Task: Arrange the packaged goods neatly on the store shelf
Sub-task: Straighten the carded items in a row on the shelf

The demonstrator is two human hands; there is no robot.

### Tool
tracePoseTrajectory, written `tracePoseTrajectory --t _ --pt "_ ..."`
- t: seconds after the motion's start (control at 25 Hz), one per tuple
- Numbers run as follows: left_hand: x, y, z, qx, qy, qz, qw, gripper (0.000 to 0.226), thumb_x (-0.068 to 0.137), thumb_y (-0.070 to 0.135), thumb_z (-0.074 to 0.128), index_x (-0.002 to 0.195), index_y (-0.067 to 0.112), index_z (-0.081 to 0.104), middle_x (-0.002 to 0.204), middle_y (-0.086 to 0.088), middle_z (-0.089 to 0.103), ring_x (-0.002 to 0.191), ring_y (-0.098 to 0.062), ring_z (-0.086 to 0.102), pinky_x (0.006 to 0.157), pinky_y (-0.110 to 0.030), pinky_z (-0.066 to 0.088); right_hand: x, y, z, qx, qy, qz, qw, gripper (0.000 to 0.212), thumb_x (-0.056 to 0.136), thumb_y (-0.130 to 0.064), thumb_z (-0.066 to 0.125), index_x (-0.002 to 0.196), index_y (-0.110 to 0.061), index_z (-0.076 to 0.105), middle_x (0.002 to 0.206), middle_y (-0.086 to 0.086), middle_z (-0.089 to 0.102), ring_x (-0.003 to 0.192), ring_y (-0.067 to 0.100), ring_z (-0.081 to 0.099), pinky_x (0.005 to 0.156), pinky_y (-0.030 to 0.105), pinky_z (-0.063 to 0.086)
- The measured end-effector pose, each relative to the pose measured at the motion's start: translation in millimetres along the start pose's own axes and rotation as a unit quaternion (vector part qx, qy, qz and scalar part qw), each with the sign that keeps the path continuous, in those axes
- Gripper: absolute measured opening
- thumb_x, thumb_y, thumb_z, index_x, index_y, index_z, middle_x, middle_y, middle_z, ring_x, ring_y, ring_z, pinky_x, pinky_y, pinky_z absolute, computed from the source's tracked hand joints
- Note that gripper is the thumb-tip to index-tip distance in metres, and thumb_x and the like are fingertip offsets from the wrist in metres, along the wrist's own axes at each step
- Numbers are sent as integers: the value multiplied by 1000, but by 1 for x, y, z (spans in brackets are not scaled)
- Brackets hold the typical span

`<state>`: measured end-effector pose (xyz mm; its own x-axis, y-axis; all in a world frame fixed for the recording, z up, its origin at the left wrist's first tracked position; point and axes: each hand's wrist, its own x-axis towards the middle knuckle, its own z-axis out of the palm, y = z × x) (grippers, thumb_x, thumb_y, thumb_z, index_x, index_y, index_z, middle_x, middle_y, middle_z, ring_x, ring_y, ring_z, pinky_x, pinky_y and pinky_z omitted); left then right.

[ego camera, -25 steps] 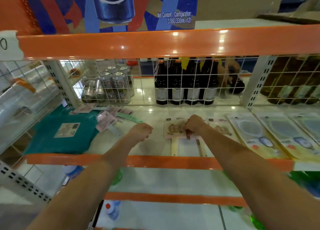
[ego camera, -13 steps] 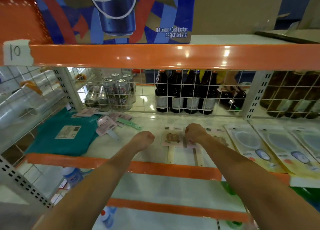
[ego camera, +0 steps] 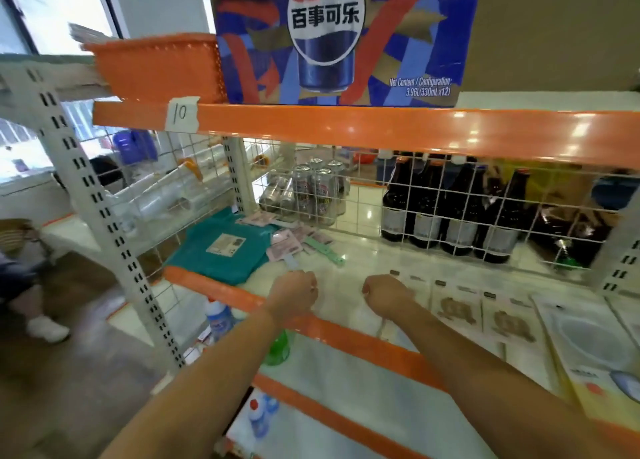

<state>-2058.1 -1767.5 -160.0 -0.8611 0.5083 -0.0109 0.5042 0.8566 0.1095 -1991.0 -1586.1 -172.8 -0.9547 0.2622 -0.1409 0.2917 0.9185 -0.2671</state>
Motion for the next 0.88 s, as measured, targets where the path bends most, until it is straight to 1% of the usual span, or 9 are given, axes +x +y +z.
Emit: tracePoseTrajectory --t 0.12,0.24,0.4,0.52,0.64,0.76,0.88 --pt "-12 -16 4 -7 16 -33 999 31 96 27 42 119 16 59 118 -9 60 110 -28 55 91 -37 46 8 -19 7 13 18 -50 998 34 92 -13 43 122 -11 58 128 6 56 115 23 53 93 28 44" --pt "-15 -37 9 -14 12 -53 998 33 96 30 41 123 18 56 123 -9 57 115 -28 51 94 -36 44 22 -41 16 34 24 -56 998 32 91 -17 45 119 -12 59 125 7 57 114 23 53 91 28 43" --pt "-12 -63 8 -18 12 -61 998 35 97 31 39 127 21 52 126 -7 54 117 -26 48 93 -35 40 43 -74 24 34 16 -58 998 33 91 -19 45 121 -9 57 124 10 58 113 25 54 90 30 44" --pt "-3 -85 4 -24 14 -63 998 35 96 30 38 128 20 51 127 -6 54 118 -26 48 93 -36 40 64 -101 29 34 13 -42 998 33 91 -20 47 121 -6 54 121 13 57 111 27 55 88 30 45" --pt "9 -104 -2 -25 -2 -63 998 35 96 29 37 126 21 53 127 -5 54 118 -27 47 93 -37 38 85 -125 35 37 13 -13 999 33 92 -23 49 118 -4 51 120 15 56 110 29 54 85 33 45" --pt "25 -118 -1 4 -24 -49 999 31 96 25 34 117 18 55 121 -5 56 113 -28 48 87 -39 39 104 -141 39 38 21 19 999 39 91 -28 52 124 -6 48 127 13 52 117 29 50 90 36 45" --pt "39 -132 3 19 -28 -31 999 28 96 23 37 115 16 56 120 -5 57 113 -27 46 89 -38 40 122 -151 44 47 31 54 997 45 92 -30 52 131 -8 46 133 11 49 120 28 48 93 37 45"
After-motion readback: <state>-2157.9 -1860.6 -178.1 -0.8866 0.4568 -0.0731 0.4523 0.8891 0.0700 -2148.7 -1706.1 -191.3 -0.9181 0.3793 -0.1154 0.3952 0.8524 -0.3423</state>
